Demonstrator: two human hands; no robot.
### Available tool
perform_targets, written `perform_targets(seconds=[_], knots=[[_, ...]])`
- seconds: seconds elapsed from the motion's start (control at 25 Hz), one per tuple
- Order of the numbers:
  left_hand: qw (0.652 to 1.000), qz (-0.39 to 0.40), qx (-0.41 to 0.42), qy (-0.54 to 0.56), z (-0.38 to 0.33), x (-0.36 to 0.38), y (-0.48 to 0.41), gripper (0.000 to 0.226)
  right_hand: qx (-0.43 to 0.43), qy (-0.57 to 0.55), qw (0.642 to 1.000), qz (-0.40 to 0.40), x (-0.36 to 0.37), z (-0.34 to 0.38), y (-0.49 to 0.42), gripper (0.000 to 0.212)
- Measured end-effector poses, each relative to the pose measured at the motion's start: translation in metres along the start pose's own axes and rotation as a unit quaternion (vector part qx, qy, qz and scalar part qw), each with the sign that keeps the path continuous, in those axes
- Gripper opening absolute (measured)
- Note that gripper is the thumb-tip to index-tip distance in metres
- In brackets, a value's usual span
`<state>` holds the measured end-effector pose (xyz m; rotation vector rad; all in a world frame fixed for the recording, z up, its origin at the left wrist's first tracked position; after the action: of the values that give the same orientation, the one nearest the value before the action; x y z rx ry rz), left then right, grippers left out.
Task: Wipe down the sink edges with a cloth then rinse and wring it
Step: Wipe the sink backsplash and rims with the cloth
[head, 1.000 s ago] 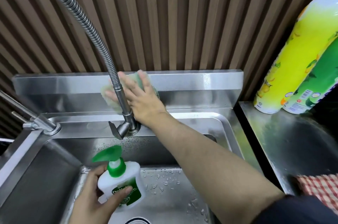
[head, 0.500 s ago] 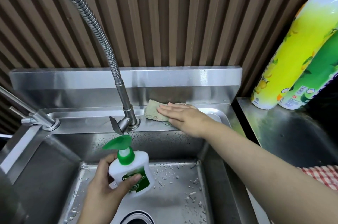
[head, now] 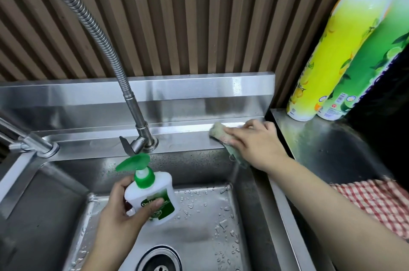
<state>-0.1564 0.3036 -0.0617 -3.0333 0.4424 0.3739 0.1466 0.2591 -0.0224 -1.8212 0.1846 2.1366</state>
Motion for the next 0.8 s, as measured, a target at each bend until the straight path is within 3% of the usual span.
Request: perform_targets(seconds=[0.08, 0.16, 0.24, 0.32, 0.44, 0.64, 0.8], knots=[[1.000, 0.005, -0.004, 0.015, 0.003, 0.000, 0.001, 0.059, 0.022, 0.043, 0.995, -0.087, 0.003, 0.017, 0.001, 0.043], [1.000, -0.008, -0.005, 0.020, 0.005, -0.007, 0.002, 0.060, -0.012, -0.033, 0.996, -0.081, 0.024, 0.076, -0.009, 0.054], [1.000, -0.015, -0.001, 0.017, 0.005, -0.013, 0.002, 0.061, -0.074, -0.104, 0.991, -0.030, 0.041, 0.131, -0.024, 0.050], [1.000, -0.012, -0.001, 0.023, 0.006, -0.013, 0.000, 0.060, -0.088, -0.132, 0.987, -0.034, 0.032, 0.149, -0.038, 0.042], [1.000, -0.005, 0.003, 0.015, 0.005, -0.006, -0.002, 0.062, -0.044, -0.130, 0.989, -0.051, 0.019, 0.109, -0.036, 0.038], [0.999, 0.034, 0.013, 0.015, -0.004, 0.024, -0.002, 0.061, 0.072, -0.017, 0.994, -0.077, -0.007, -0.005, -0.012, 0.045], [0.998, 0.057, 0.025, 0.006, -0.017, 0.039, 0.000, 0.061, 0.136, 0.001, 0.988, -0.076, -0.016, -0.030, -0.001, 0.047]])
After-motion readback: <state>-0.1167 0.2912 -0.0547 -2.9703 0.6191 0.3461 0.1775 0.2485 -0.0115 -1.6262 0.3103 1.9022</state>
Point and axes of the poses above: each hand's wrist, its own y-axis away from the middle knuckle, its own x-axis out of the palm, z = x × y, the point moved 6 cm from there along -y, towards the middle knuckle, and after that the axes turned 3 degrees about -z, right-handed, at the moved point
